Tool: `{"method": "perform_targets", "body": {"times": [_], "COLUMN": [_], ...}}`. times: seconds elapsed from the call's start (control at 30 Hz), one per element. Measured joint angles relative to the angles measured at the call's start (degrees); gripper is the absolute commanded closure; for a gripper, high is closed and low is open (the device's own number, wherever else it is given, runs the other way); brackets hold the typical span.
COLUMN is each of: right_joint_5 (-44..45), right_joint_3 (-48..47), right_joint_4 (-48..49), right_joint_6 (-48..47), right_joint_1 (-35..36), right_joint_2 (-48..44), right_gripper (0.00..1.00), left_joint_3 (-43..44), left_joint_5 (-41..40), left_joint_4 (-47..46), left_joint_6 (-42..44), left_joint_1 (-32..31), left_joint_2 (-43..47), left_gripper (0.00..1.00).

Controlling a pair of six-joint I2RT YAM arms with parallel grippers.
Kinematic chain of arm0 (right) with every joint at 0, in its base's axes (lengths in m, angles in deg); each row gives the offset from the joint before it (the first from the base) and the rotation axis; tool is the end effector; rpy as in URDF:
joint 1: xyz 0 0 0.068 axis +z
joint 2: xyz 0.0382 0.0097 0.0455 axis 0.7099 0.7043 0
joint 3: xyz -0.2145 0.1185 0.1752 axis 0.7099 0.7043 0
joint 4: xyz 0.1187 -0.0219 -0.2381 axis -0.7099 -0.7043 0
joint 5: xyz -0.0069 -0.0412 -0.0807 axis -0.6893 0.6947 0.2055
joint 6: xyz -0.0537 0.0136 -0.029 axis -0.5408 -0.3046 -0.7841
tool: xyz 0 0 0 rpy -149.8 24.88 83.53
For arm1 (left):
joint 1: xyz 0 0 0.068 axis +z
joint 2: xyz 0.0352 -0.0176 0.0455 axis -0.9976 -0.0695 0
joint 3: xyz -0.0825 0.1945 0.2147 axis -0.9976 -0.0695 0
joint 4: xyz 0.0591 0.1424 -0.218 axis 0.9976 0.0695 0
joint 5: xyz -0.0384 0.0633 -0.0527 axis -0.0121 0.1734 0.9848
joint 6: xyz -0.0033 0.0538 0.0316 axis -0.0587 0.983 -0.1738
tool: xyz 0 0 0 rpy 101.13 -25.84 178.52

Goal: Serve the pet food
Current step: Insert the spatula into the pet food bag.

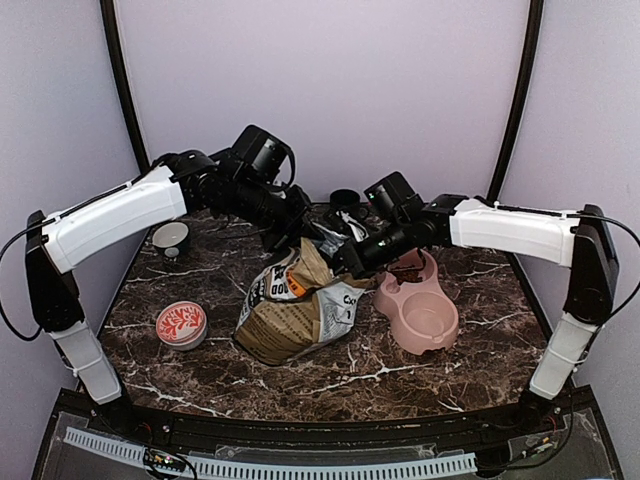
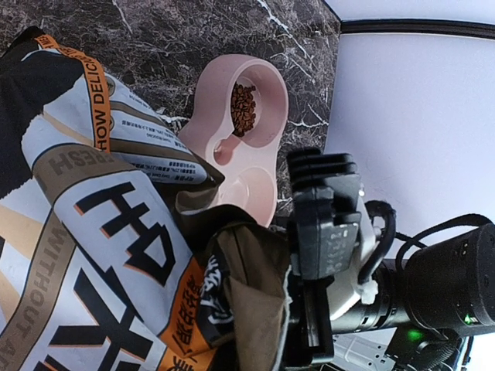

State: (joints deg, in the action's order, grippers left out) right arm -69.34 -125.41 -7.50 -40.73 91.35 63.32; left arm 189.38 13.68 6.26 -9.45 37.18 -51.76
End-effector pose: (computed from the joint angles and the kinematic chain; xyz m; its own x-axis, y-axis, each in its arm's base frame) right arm 0.2623 0.3099 0.2946 -0.7867 -0.3771 -0.4887 -0.6172 0.4909 0.6148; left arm 0.2603 -0.3141 0.3962 -0.9327 -0.3488 -0.0917 -0.1458 0.5974 -0.7886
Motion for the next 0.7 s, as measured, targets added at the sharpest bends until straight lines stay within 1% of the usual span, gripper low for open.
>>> {"method": "perform_targets", "body": {"times": [0.3,0.7], "right_joint_5": [-5.4,-6.7], "right_joint_3": [8.1,17.5], "right_joint_4": [12.5,26.0], "right_joint_6": [6.6,16.4], "right_joint_1": [-1.2,-1.6], "right_joint_2": [-1.4,-4.3], "right_gripper": [1.00,1.00], "left_joint_3": [-4.1,-11.1], "left_joint_5": [0.2,1.9], "left_joint_4": [-4.8,-13.6], "left_joint_6": [1.6,6.0], "left_joint_1": [0.1,0.3], "left_joint_2": [0.8,3.0], "left_gripper": [1.00,1.00]}}
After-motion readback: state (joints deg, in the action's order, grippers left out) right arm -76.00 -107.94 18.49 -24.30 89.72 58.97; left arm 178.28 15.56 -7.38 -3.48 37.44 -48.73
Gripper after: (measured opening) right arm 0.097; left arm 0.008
